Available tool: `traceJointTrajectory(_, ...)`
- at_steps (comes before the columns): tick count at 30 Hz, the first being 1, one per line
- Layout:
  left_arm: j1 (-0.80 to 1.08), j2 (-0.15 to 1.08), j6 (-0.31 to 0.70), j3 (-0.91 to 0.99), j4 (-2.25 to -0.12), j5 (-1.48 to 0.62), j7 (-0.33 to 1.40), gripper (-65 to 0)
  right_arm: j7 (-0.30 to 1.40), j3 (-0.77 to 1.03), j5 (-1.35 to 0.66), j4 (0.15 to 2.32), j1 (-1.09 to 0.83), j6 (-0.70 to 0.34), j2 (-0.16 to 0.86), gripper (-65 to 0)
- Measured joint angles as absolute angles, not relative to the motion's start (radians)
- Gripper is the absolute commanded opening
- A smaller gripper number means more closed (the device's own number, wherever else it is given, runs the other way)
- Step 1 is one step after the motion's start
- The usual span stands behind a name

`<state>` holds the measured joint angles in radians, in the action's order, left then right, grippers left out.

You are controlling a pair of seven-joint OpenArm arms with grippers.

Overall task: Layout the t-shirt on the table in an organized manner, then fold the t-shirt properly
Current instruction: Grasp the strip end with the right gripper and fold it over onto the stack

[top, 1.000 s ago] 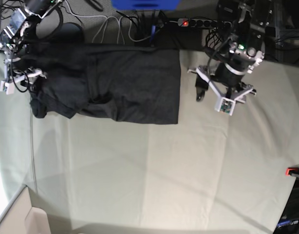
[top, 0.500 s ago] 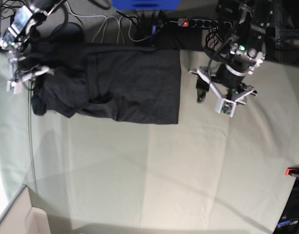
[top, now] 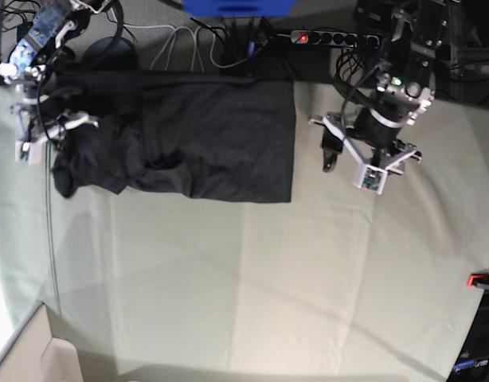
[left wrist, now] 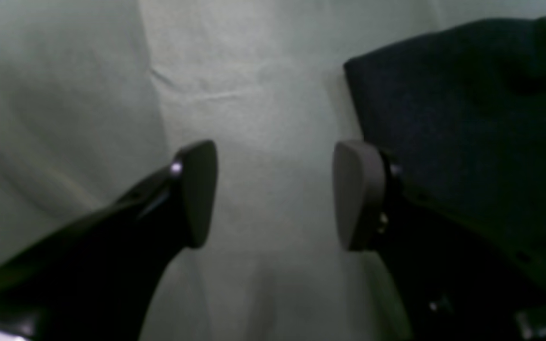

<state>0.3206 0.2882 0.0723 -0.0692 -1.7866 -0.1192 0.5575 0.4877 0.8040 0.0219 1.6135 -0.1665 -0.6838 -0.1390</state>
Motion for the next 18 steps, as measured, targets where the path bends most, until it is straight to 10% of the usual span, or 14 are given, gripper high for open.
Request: traceJointTrajectory(18,0.346,0.279,0.074,0.181,-1.787,-0.121,0.563,-27.5,0.487,0.279,0.022,1.841,-0.349,-0.691,-0.158,-65.0)
